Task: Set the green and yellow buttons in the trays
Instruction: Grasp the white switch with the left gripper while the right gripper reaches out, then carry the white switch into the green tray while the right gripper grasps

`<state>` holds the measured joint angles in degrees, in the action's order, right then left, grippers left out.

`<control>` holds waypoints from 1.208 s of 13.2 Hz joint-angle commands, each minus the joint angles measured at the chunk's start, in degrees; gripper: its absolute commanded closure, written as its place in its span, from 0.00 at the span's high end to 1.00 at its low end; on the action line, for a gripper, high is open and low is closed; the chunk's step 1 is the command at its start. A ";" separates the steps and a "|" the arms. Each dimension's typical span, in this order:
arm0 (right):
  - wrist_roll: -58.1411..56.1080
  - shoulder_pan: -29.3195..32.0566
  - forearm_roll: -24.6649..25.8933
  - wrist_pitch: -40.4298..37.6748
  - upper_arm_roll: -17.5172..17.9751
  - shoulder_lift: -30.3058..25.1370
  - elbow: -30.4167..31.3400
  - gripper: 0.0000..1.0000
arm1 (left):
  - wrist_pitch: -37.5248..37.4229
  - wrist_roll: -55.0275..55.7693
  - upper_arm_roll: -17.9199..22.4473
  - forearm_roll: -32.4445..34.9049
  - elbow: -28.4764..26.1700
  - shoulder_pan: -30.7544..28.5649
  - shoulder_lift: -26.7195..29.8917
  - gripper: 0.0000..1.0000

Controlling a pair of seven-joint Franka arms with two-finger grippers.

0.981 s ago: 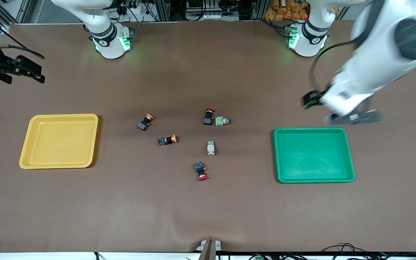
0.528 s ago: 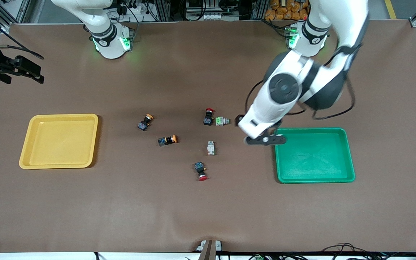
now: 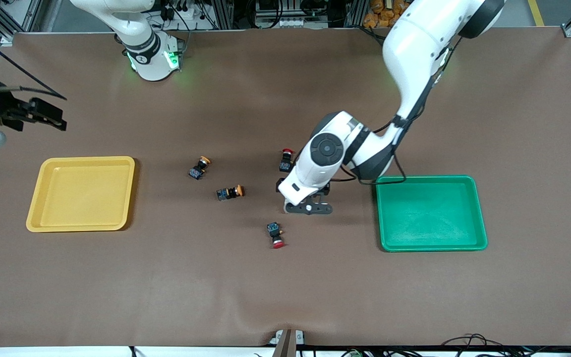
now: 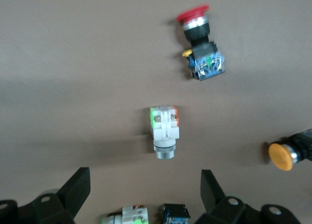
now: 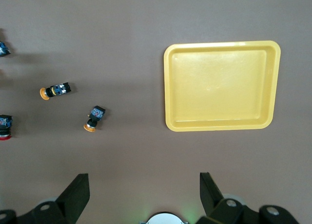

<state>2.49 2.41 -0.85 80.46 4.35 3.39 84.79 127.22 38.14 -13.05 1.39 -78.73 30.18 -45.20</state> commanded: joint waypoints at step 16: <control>10.06 -1.61 -1.17 3.47 0.57 16.36 -0.95 1.00 | 10.77 7.03 10.50 1.51 1.83 10.25 -6.93 0.00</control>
<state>8.14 2.78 -1.51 82.86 4.84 16.17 84.82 138.58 43.23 -3.97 1.64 -77.09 39.36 -53.15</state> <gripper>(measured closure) 0.000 0.648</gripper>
